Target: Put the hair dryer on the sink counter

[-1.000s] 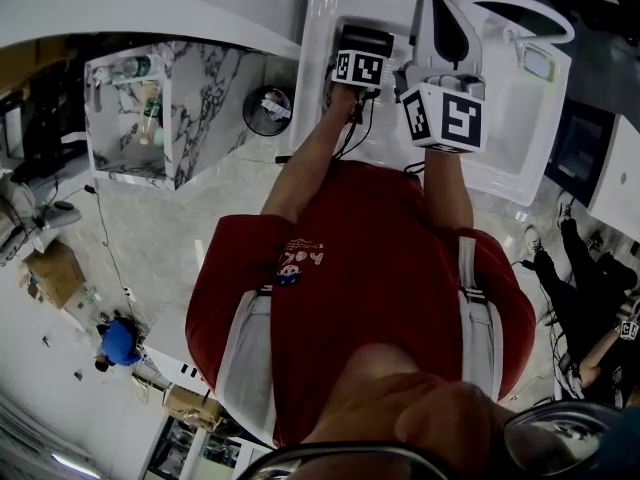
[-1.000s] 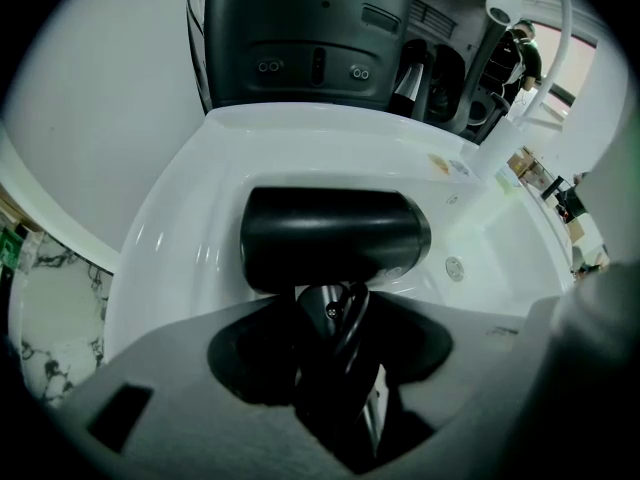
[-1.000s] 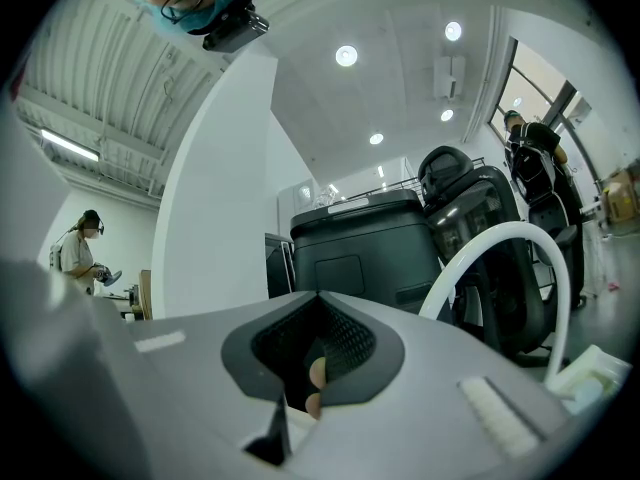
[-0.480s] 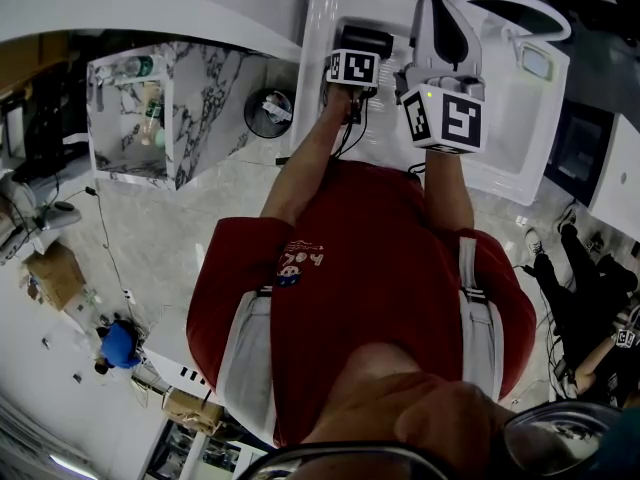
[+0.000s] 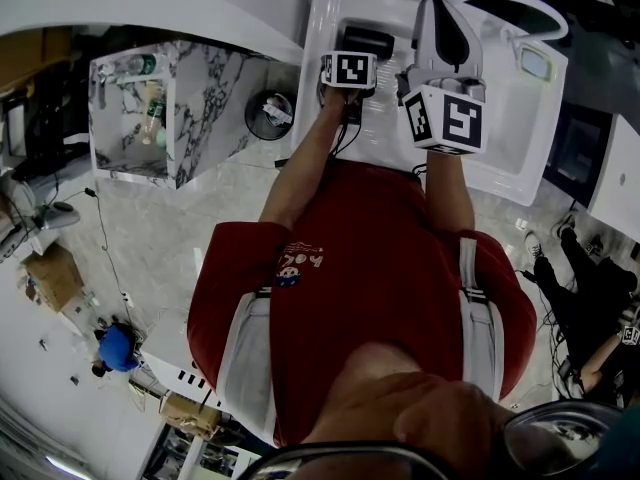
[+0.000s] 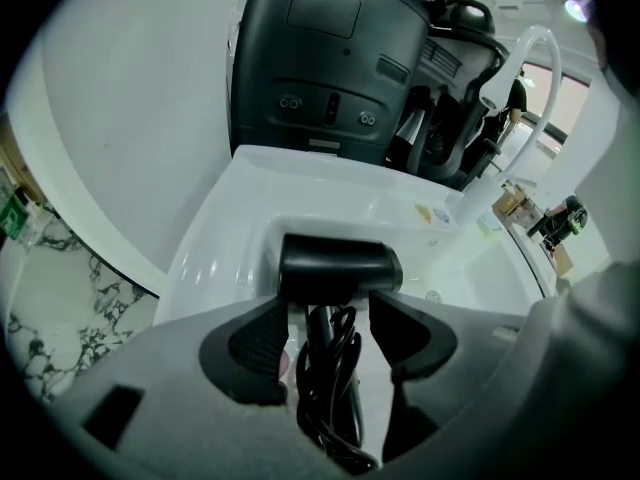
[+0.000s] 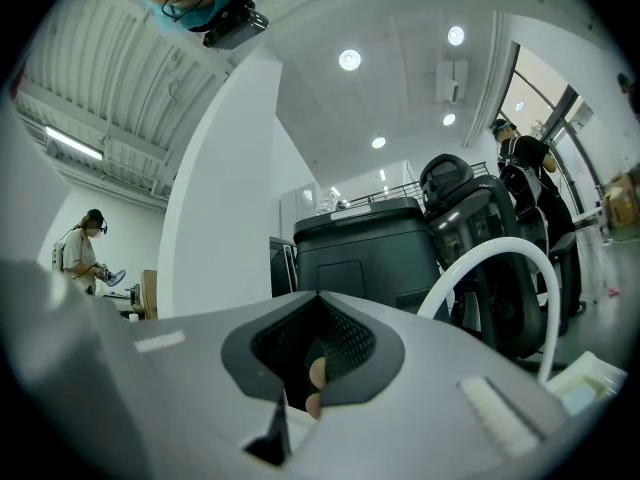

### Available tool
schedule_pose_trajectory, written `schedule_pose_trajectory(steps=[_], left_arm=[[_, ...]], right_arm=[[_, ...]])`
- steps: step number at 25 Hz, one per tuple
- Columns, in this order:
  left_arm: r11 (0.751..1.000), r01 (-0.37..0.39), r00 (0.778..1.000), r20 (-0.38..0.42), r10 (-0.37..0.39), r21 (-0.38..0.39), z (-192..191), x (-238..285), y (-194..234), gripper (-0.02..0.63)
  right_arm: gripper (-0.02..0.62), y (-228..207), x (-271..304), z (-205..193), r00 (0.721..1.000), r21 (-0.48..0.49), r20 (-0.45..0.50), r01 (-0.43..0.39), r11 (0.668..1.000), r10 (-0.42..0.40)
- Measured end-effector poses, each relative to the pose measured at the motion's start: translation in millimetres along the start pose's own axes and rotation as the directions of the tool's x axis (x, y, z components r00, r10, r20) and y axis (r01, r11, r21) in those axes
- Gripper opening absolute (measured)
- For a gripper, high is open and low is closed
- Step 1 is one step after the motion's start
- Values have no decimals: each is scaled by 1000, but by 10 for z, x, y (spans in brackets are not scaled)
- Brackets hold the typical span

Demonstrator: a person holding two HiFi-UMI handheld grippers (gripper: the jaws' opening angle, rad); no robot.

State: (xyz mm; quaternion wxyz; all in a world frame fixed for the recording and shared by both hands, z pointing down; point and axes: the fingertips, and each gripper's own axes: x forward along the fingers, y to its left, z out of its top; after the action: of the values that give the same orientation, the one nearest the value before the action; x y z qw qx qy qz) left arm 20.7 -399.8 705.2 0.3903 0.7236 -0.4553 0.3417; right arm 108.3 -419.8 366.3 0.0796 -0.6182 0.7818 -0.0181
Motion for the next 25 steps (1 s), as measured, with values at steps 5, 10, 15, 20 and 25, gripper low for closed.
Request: schedule_pose_trajectory(steps=[5,10,15,20,25], left_arm=[[1000,-4,997,82,4,-5,219,-261,11,258],[1000,-21,983,185,23,-12,465,-614,87,256],[1000,-1,947,321,4,-9,762,-1000,68,256],[999,-13,882,471,-8,41,1143,-1544,-56,256],[996,-54,781,624,-3,73,1455,-2079,-118,256]], right_arm=[[3,-9,-31,27,1000,-8,3,3,1000,-3],[2,4,-52,38,1000,-22,4,8,1000,-8],[2,25,-45,64,1000,-36,3,7,999,-7],[3,34,-32,97,1000,-49,4,5,999,-5],[2,54,-18,108,1000,-57,5,7,998,-7]])
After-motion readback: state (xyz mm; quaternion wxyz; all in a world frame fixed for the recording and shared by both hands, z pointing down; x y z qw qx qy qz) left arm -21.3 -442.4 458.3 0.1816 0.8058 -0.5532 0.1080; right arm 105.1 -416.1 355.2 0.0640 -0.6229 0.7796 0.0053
